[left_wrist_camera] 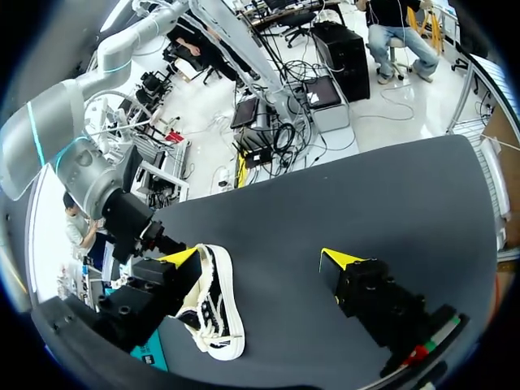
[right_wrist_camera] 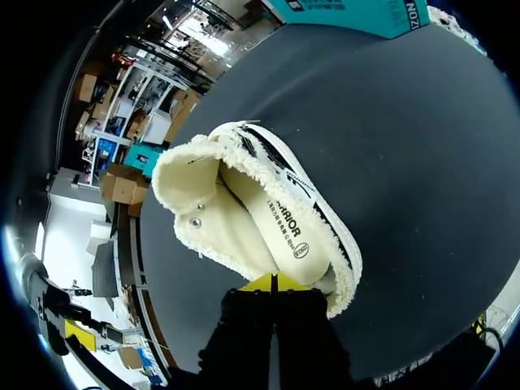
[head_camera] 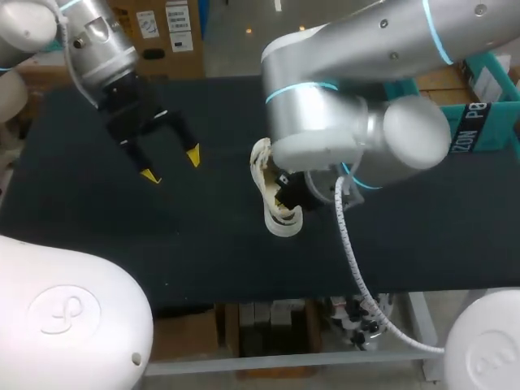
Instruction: Open the shoe tongue, take the insole out of the shoe, put the insole back into the shoe, and pack the shoe into the shoebox
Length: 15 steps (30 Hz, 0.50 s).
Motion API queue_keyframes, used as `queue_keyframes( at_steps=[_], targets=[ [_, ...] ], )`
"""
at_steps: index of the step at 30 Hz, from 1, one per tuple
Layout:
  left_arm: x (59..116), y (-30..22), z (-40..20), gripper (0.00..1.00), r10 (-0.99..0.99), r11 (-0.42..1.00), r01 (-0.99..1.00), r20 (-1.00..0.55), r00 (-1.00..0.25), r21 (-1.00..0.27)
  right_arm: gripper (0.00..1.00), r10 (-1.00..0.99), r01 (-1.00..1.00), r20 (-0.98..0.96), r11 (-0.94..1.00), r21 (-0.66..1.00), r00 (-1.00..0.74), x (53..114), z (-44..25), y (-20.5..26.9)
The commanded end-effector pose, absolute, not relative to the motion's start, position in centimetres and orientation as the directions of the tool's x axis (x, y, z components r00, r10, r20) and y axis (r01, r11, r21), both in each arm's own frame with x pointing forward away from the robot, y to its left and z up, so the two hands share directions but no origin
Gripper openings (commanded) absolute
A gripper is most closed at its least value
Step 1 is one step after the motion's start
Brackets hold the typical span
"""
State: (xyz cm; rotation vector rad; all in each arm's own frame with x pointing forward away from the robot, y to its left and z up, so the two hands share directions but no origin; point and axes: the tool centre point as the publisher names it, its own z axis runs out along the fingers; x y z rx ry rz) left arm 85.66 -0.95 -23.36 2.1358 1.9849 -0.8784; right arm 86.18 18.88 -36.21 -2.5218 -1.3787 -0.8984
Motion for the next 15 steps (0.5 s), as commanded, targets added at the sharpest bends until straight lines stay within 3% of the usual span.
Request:
queue_keyframes(
  at_steps=[1, 15],
  targets=[
    [85.6, -0.3, -22.9, 1.00, 0.890, -0.157, 0.941, -0.457, 0.002, -0.301, 0.00, 0.784, 0.799, 0.389, -0.577, 0.169, 0.484, 87.2, -37.3, 19.7],
    [85.2, 1.9, -21.9, 1.00, 0.907, -0.162, 0.950, -0.420, 0.037, -0.266, 0.00, 0.826, 0.821, 0.267, -0.547, 0.165, 0.497, 88.7, -40.4, 19.1]
  ],
)
